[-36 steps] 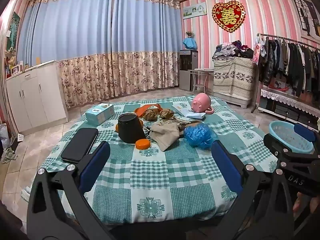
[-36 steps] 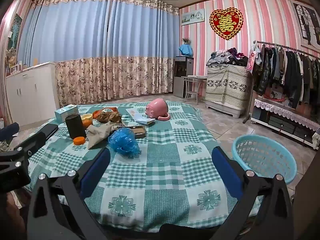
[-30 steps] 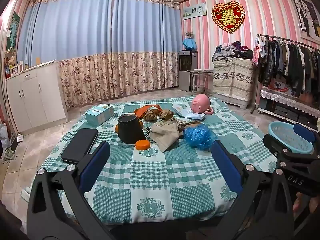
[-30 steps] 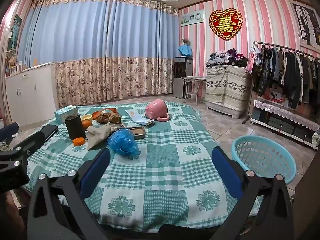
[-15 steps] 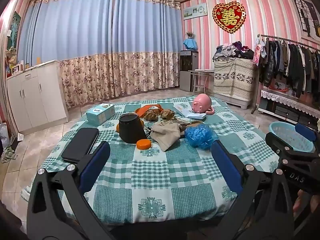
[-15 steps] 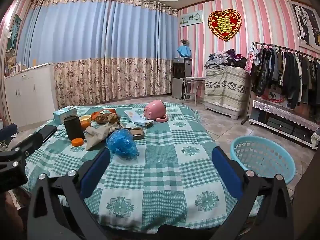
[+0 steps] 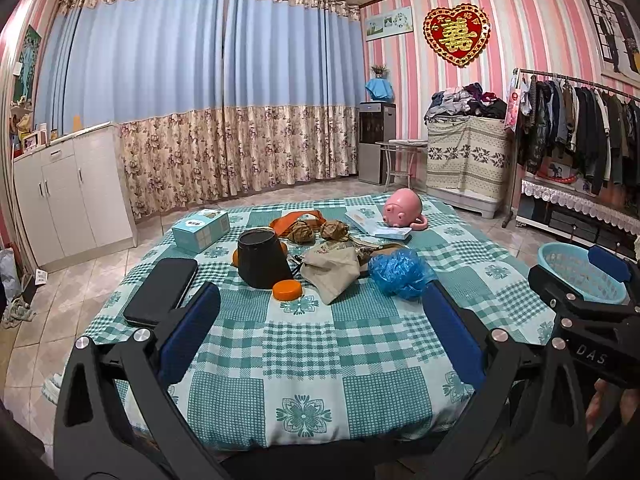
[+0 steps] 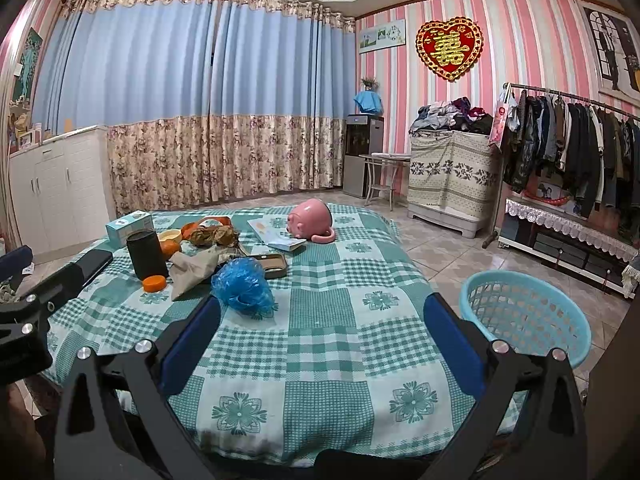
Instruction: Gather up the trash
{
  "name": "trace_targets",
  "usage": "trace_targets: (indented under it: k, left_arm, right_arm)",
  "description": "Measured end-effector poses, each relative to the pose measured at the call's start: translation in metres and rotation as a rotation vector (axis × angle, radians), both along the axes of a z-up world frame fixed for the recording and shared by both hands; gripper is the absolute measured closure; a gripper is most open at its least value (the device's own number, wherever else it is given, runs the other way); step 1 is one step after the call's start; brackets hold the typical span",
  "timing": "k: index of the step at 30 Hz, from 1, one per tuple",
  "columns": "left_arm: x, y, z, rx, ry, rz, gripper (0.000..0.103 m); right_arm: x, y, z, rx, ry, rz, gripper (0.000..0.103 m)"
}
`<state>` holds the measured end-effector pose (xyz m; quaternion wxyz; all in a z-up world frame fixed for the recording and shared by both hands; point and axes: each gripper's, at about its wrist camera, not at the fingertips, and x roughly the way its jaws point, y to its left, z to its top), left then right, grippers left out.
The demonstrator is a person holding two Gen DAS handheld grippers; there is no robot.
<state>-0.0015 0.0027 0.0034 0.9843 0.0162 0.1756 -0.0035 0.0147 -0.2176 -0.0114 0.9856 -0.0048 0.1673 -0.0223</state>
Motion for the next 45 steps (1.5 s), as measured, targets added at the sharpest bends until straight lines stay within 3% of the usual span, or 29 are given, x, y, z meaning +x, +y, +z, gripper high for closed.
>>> trace_targets:
  k: [45]
  left_arm:
    - [0.0001,0.0038,0.0037,0.006,-0.004,0.006,0.005]
  right_arm:
    - [0.0032,-0.0007,-0.0085,0.003,0.014,-0.009,0.004]
